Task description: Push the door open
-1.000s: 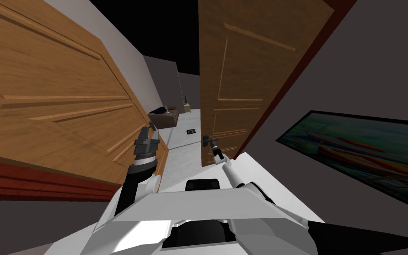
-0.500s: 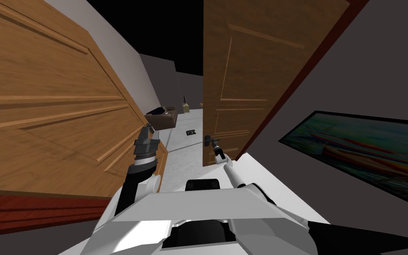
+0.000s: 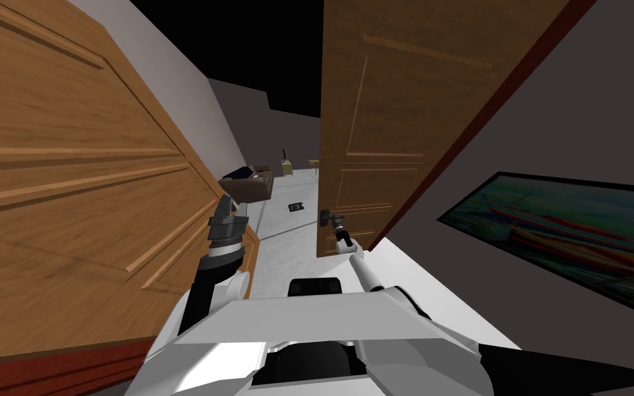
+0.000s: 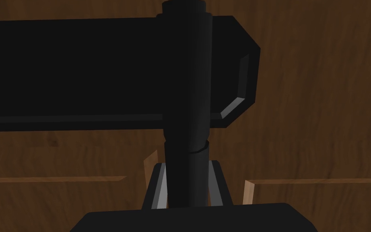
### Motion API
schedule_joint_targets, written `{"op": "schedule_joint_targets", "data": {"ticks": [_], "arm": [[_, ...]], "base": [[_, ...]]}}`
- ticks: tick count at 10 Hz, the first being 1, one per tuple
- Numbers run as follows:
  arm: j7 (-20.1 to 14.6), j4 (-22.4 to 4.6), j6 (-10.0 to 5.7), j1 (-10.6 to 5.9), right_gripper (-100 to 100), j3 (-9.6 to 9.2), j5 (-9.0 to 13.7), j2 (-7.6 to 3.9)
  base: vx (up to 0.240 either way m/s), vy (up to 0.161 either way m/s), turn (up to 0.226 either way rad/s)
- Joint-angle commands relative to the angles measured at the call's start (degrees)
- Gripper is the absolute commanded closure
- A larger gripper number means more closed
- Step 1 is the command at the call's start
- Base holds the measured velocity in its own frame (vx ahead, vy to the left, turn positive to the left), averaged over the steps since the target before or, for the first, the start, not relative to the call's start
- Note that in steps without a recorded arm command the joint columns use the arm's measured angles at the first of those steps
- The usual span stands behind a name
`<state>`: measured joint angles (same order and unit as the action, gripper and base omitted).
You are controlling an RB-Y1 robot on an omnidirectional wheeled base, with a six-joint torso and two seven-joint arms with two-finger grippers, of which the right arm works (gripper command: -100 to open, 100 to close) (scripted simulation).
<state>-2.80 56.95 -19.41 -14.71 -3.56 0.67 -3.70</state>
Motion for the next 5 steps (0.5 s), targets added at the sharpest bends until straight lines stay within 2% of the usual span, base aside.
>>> {"op": "schedule_joint_targets", "data": {"ticks": [1,5], "arm": [[0.4,-0.9,-0.47,-0.93,100,2.04,0.4,-0.81],[1.1,-1.6,-0.46,-1.24,100,4.89,0.8,-0.83]], "base": [[0.151,0.103,-0.086],[0.138,0.149,-0.086]]}}
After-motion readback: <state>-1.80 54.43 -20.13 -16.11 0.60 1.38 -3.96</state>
